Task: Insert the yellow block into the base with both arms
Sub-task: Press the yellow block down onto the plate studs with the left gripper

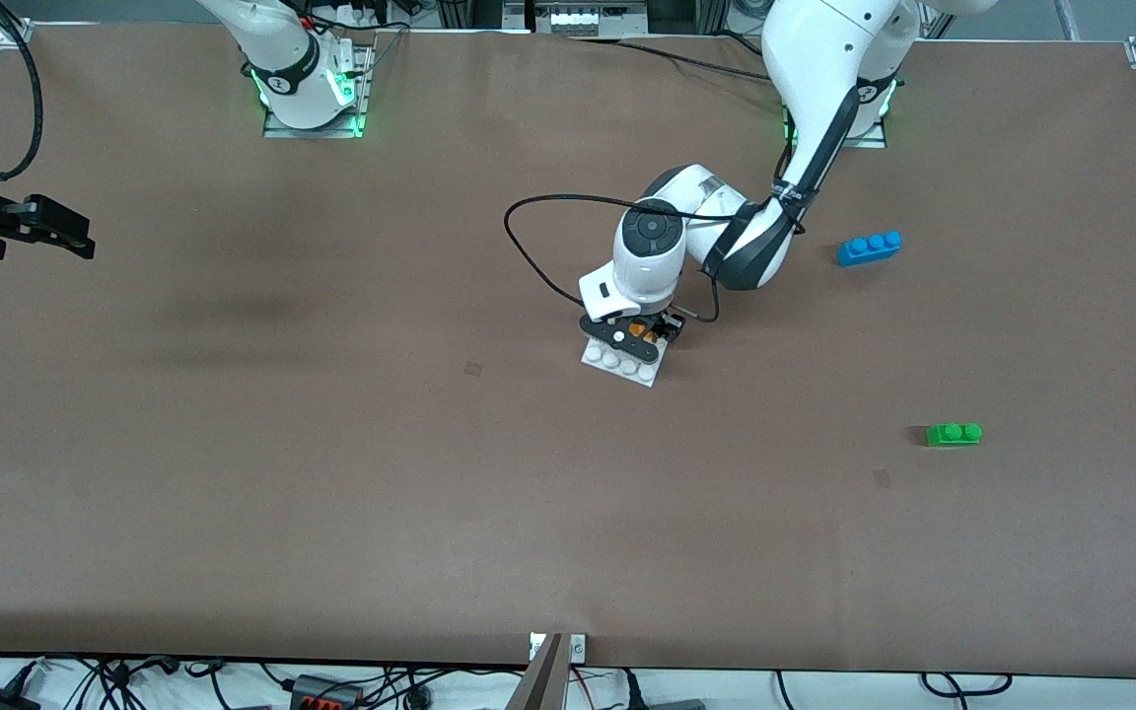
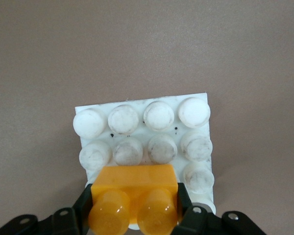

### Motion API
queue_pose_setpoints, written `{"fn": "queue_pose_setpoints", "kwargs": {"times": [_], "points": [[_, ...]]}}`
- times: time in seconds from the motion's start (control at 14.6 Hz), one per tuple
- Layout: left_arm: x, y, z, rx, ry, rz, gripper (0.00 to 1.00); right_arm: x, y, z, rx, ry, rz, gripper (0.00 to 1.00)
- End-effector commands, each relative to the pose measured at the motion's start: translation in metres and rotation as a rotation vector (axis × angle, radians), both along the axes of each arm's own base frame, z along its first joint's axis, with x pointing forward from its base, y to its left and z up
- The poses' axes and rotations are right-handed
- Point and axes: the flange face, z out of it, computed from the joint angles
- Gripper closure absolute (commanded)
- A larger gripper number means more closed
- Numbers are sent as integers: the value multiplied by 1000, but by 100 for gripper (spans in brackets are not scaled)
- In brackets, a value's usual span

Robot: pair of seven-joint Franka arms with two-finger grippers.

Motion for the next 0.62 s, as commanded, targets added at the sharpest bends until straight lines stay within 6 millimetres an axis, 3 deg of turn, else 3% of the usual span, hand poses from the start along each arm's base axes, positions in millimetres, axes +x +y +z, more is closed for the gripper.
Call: {"fn": "queue_pose_setpoints", "kwargs": {"times": [0.0, 0.55], "points": [[-2, -3, -9, -11, 2, 17, 66, 1, -2, 3, -2, 3, -16, 0], [-11, -1, -14, -15, -2, 56, 66, 1, -2, 3, -2, 3, -18, 0]]}}
